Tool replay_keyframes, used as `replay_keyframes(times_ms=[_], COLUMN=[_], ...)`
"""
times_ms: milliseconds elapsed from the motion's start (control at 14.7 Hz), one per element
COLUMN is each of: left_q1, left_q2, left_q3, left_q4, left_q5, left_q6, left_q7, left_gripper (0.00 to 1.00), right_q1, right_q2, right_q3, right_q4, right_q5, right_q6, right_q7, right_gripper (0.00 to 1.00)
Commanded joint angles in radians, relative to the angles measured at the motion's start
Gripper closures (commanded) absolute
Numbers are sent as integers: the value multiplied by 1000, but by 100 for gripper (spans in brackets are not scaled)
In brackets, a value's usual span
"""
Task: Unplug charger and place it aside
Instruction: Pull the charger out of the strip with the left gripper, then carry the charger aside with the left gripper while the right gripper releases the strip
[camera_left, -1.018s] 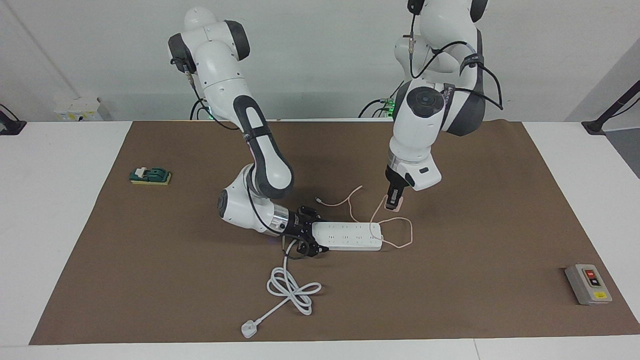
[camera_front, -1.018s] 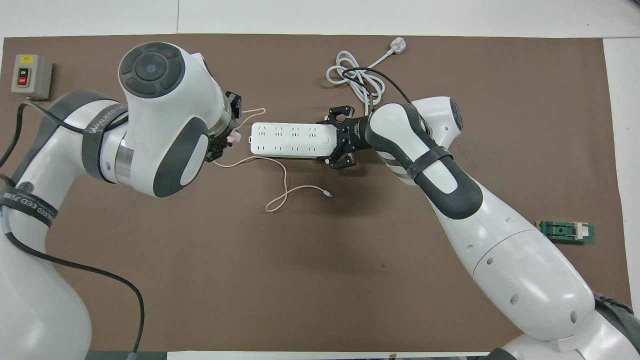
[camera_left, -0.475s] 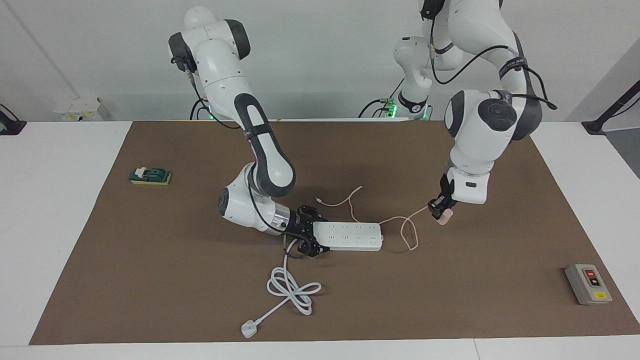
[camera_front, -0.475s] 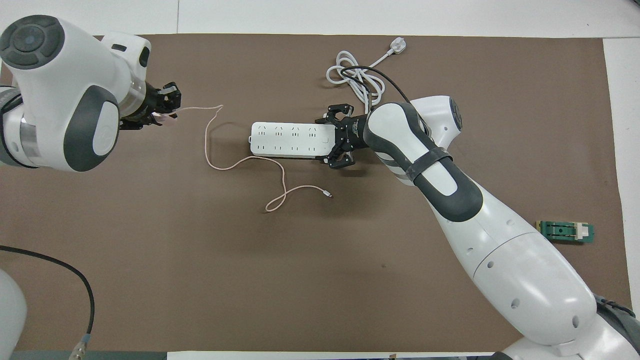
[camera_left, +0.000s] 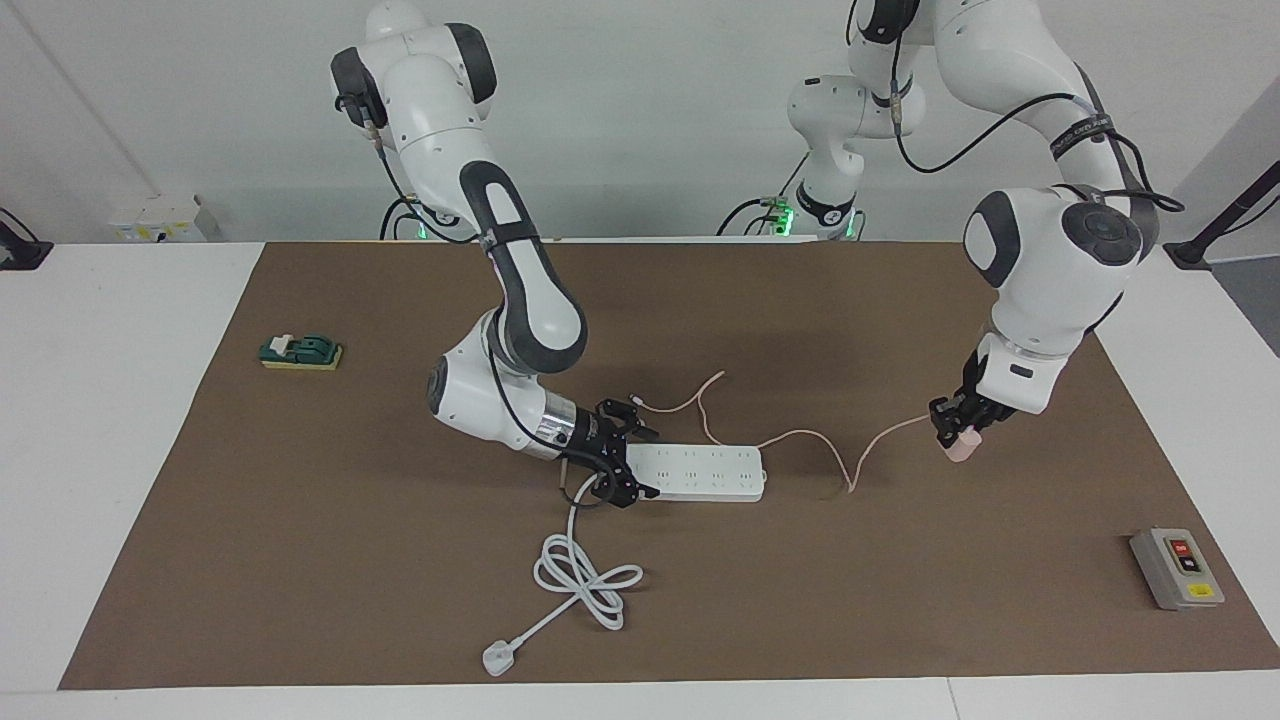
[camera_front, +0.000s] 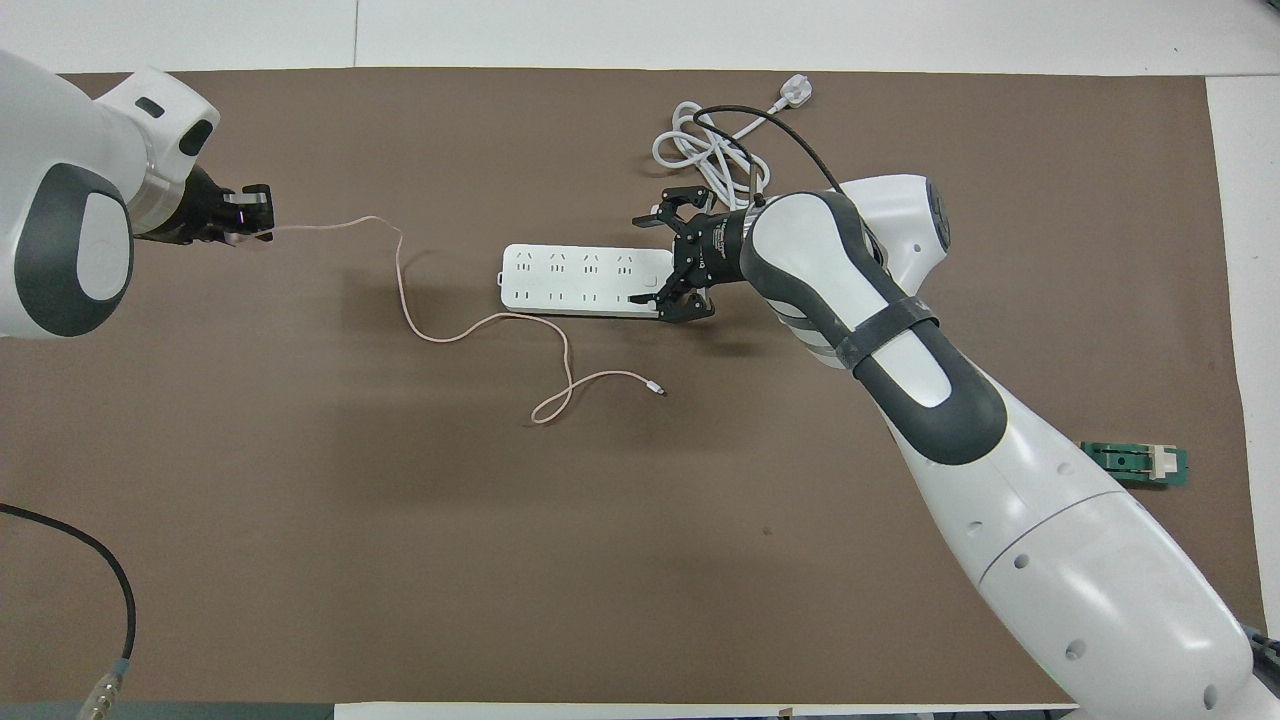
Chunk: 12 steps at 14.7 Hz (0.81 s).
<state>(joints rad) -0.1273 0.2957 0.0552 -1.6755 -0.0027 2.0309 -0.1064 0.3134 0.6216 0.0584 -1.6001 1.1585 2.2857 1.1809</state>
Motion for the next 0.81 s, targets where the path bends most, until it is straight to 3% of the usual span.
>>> replay_keyframes(times_ms=[0,204,407,747], left_q1=[34,50,84,97], left_q2=[-105,-234,-344,-397], left_q3=[-11,-11,-11,-8], left_q4=[-191,-460,-613,-722], left_q5=[-36,-88,-183,-206], left_q6=[38,201,195,203], left_q7=[203,345,418,488], left_gripper=[100,100,100,100], right_q1=[-14,-63,-115,-181], right_q2=[-97,-158,-219,-342], right_q3=[0,-2,-2,-2], right_q4=[-89,-109,-109,-107], right_q5=[-8,-67,-204,-492], right_q6=[0,-73,-168,-296], right_q7=[11,25,40,17], right_gripper=[0,0,0,0])
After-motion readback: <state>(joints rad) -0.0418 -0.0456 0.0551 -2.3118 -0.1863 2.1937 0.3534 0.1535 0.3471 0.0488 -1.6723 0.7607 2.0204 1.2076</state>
